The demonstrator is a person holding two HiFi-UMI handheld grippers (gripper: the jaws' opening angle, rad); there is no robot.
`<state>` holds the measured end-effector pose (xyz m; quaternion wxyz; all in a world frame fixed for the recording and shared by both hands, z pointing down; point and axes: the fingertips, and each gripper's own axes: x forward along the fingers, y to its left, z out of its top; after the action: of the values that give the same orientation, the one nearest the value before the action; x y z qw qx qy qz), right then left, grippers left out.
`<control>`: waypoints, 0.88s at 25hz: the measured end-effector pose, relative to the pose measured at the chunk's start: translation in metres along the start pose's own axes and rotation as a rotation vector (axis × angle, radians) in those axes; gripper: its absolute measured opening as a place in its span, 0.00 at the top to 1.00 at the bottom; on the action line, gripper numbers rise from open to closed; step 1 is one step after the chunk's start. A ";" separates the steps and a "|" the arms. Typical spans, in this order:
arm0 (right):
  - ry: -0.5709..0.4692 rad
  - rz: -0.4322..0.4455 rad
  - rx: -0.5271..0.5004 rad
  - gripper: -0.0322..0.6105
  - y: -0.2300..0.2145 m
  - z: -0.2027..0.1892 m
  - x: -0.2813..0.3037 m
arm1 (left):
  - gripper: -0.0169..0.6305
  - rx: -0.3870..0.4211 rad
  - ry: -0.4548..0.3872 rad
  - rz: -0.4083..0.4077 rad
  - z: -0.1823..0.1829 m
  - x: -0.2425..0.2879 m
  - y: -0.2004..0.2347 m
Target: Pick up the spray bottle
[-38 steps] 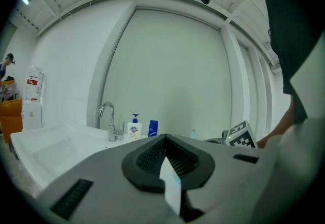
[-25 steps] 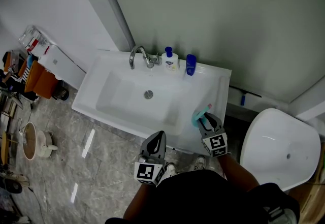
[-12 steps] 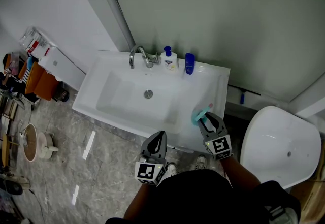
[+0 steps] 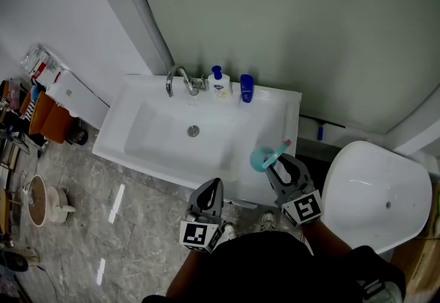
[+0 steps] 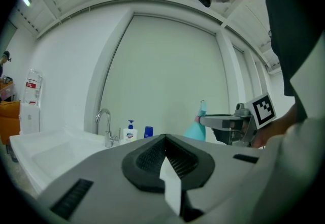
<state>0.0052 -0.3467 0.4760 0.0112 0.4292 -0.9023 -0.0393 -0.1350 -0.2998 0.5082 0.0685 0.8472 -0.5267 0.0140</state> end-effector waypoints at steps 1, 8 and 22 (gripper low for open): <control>-0.010 0.002 -0.003 0.74 0.001 0.007 -0.003 | 0.98 0.002 -0.010 -0.003 0.005 0.000 -0.002; -0.062 0.013 -0.026 0.74 0.007 0.049 -0.025 | 0.98 0.031 -0.054 -0.019 0.033 0.003 -0.014; -0.064 -0.016 -0.026 0.75 0.012 0.068 -0.036 | 0.98 0.042 -0.081 -0.046 0.048 0.000 -0.022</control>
<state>0.0152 -0.3072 0.4101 -0.0127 0.4349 -0.8981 -0.0647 -0.1171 -0.2967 0.4580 0.0297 0.8602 -0.5090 -0.0107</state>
